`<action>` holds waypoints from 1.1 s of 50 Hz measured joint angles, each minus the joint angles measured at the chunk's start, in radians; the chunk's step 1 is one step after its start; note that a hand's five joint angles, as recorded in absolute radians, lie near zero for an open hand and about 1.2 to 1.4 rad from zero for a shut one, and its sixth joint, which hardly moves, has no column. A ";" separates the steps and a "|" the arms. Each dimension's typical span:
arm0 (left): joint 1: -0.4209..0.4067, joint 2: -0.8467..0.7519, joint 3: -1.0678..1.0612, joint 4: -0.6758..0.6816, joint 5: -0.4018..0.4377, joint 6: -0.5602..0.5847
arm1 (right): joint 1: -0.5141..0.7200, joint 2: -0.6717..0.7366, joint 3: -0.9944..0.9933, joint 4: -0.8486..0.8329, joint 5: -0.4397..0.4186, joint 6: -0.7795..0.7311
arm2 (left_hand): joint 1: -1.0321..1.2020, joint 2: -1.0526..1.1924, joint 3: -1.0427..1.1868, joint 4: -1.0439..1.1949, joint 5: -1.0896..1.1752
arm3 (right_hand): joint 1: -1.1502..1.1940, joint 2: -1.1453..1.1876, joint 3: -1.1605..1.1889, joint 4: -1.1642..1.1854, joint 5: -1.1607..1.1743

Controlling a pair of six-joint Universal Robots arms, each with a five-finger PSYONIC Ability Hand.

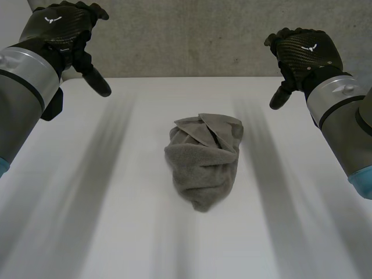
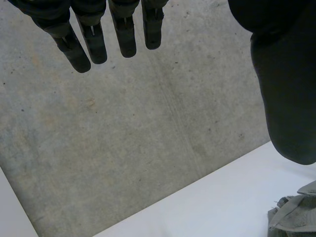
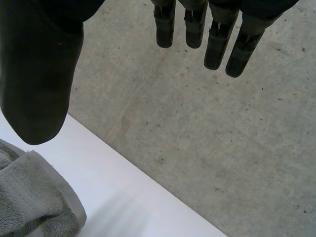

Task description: Fold the towel.

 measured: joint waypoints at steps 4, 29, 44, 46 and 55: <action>0.001 -0.002 -0.002 0.002 0.000 0.001 | 0.000 -0.001 -0.001 0.009 -0.006 0.000 | 0.000 0.000 0.000 0.000 0.001 | 0.000 0.000 0.000 0.000 0.000; -0.088 -0.372 -0.006 0.004 0.230 0.005 | 0.021 0.331 -0.094 0.220 -0.273 -0.007 | 0.082 0.091 0.101 0.085 0.129 | 0.050 0.032 0.031 0.021 0.039; -0.169 -0.665 0.163 0.001 0.219 0.126 | 0.065 0.520 -0.276 0.205 -0.162 -0.036 | 1.114 1.115 1.149 1.145 1.151 | 1.095 1.053 1.088 1.085 1.100; -0.179 -0.684 0.206 0.003 0.209 0.141 | 0.069 0.515 -0.305 0.197 -0.156 -0.042 | 1.135 1.199 1.259 1.238 1.221 | 1.095 1.053 1.089 1.087 1.100; -0.192 -0.666 0.507 0.035 0.051 0.190 | 0.073 0.410 -0.421 -0.027 -0.139 -0.087 | 1.135 1.202 1.278 1.245 1.221 | 1.095 1.053 1.089 1.087 1.100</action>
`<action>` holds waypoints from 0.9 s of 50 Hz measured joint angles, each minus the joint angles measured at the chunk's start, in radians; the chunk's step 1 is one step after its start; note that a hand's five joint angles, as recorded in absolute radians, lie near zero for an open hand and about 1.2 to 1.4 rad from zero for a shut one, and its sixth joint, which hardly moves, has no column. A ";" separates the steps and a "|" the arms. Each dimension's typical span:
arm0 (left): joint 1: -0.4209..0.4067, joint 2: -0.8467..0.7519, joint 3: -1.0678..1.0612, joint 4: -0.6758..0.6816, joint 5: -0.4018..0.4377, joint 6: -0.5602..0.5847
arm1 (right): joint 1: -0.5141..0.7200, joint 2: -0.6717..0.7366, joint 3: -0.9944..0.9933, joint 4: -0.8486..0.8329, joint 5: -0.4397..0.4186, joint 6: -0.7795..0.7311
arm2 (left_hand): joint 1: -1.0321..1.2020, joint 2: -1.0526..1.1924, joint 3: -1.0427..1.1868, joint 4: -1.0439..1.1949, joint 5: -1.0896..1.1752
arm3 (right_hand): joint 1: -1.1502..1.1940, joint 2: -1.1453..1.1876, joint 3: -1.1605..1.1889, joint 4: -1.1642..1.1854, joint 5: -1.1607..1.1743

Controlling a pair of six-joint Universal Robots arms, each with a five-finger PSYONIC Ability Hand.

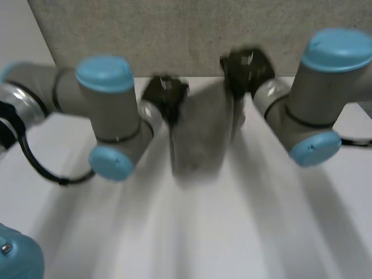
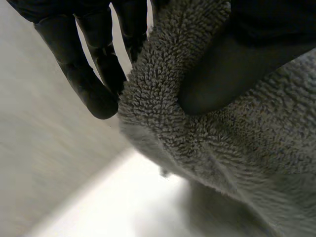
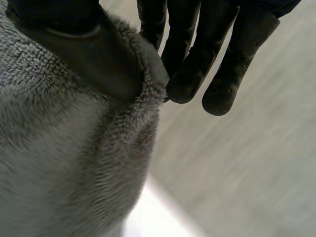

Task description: Fold the towel.

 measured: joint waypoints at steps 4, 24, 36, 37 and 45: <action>0.001 0.058 0.145 0.038 -0.107 0.008 | -0.006 -0.096 0.028 -0.227 0.031 -0.018 | 0.000 0.000 0.003 0.000 0.000 | 0.000 0.000 0.000 0.000 0.000; -0.032 0.357 -0.653 0.185 -0.176 -0.009 | 0.002 -0.156 0.378 -0.026 -0.057 -0.129 | -0.030 -0.106 -0.174 -0.163 -0.074 | 0.000 0.020 0.000 0.000 0.007; -0.078 0.471 -0.959 0.245 -0.173 -0.002 | -0.005 -0.118 0.463 0.232 -0.089 -0.271 | -0.657 -0.716 -0.789 -0.759 -0.699 | -0.452 -0.413 -0.439 -0.445 -0.450; -0.081 0.494 -0.962 0.244 -0.173 -0.002 | -0.006 -0.134 0.462 0.236 -0.088 -0.269 | -0.742 -0.798 -0.874 -0.852 -0.785 | -0.573 -0.544 -0.575 -0.582 -0.592; -0.071 0.614 -0.949 0.240 -0.172 0.000 | -0.016 -0.243 0.455 0.219 -0.096 -0.253 | -1.030 -1.086 -1.172 -1.141 -1.104 | -0.682 -0.644 -0.690 -0.702 -0.721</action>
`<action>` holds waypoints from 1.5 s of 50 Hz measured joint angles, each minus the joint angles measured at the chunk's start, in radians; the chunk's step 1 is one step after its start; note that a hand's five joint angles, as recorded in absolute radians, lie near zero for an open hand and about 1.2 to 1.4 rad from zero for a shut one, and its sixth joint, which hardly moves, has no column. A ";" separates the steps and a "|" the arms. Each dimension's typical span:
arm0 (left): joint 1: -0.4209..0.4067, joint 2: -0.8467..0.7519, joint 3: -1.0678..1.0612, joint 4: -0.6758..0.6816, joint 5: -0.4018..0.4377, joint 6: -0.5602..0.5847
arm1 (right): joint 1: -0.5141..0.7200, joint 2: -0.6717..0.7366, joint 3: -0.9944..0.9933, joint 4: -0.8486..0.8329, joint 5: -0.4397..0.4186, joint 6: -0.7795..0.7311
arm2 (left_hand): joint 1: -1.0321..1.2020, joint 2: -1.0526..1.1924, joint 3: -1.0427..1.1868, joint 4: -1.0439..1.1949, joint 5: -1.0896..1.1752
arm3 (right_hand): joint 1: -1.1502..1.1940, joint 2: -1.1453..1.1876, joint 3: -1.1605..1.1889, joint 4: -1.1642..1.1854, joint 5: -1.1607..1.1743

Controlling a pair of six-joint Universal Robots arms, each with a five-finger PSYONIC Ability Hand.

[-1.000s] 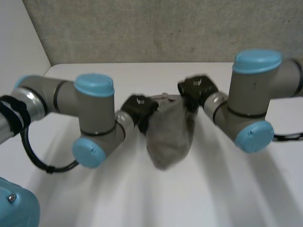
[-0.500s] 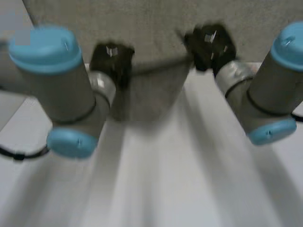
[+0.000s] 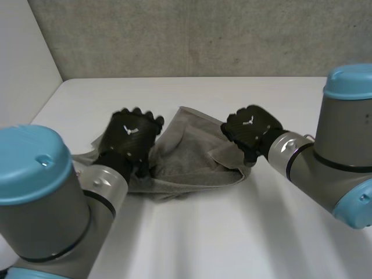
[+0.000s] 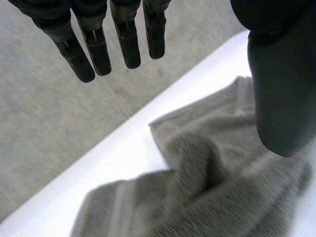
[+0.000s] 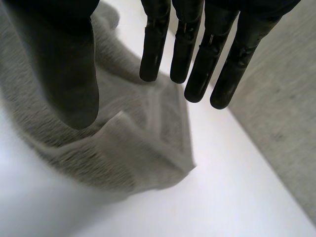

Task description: Fold the towel.

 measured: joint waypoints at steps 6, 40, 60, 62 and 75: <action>0.098 0.031 0.006 0.000 0.037 0.017 | -0.004 -0.030 -0.005 -0.059 -0.045 -0.062 | -0.011 -0.025 -0.014 -0.010 -0.017 | -0.009 -0.003 -0.005 -0.009 -0.009; 0.572 -0.088 -0.072 -0.077 0.449 0.256 | -0.033 0.387 -0.352 0.098 -0.248 -0.618 | -0.009 -0.018 -0.007 -0.008 0.007 | -0.313 -0.337 -0.316 -0.327 -0.332; 0.572 -0.203 -0.021 -0.077 0.442 0.257 | -0.068 0.636 -0.637 0.211 -0.273 -0.617 | 0.899 0.896 0.923 0.908 0.922 | -0.141 -0.156 -0.150 -0.145 -0.115; 0.572 -0.199 -0.021 -0.077 0.442 0.256 | -0.073 0.641 -0.648 0.211 -0.269 -0.614 | 0.967 0.967 0.999 0.978 1.001 | -0.082 -0.096 -0.087 -0.084 -0.058; 0.569 -0.161 -0.017 -0.077 0.446 0.255 | -0.079 0.638 -0.646 0.209 -0.211 -0.589 | 1.004 1.056 1.095 1.064 1.061 | 0.066 0.065 0.077 0.079 0.099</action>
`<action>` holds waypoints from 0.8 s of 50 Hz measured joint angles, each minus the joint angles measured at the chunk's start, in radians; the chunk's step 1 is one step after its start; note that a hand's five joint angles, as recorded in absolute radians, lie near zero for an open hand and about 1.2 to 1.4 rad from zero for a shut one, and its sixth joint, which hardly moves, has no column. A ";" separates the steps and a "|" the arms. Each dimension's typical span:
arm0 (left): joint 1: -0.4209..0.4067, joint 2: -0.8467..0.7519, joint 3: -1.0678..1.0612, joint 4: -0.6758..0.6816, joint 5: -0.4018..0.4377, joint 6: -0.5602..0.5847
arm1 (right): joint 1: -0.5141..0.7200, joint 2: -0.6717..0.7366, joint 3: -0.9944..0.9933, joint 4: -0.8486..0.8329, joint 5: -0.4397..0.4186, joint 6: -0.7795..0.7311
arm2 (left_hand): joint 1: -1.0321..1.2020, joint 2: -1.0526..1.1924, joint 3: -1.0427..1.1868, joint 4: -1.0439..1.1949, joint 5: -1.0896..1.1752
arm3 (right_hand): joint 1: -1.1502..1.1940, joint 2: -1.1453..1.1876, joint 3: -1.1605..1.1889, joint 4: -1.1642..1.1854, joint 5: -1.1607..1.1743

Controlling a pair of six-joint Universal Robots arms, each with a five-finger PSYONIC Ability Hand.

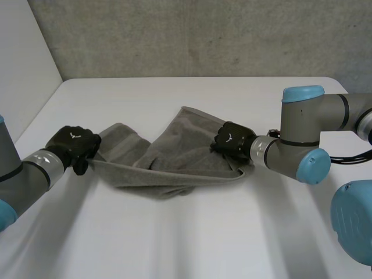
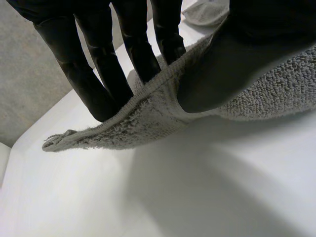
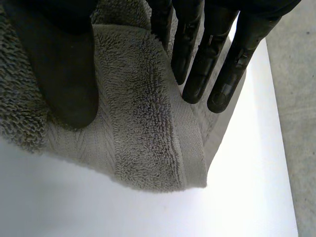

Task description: Fold the towel.

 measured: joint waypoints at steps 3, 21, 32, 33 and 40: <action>-0.003 0.006 -0.002 0.000 0.000 0.000 | -0.001 -0.003 0.008 -0.001 0.025 0.012 | 0.000 0.000 0.000 0.000 0.000 | -0.003 -0.014 -0.015 -0.014 -0.013; -0.036 0.010 -0.038 -0.002 0.000 0.000 | -0.017 -0.039 0.069 -0.010 0.043 0.101 | 0.000 -0.021 -0.040 -0.019 -0.003 | -0.057 -0.070 -0.071 -0.073 -0.066; -0.040 0.012 -0.047 -0.002 0.002 0.000 | -0.018 -0.072 0.077 -0.062 0.042 0.191 | -0.001 -0.055 -0.076 -0.054 -0.004 | 0.202 0.188 0.187 0.185 0.194; -0.040 0.012 -0.047 -0.001 0.002 0.000 | -0.018 -0.074 0.077 -0.066 0.043 0.197 | -0.002 -0.056 -0.078 -0.056 -0.004 | 0.217 0.200 0.200 0.200 0.209; -0.040 0.012 -0.048 -0.001 0.002 0.000 | -0.019 -0.078 0.078 -0.078 0.044 0.218 | -0.002 -0.061 -0.084 -0.061 -0.011 | 0.287 0.259 0.263 0.265 0.276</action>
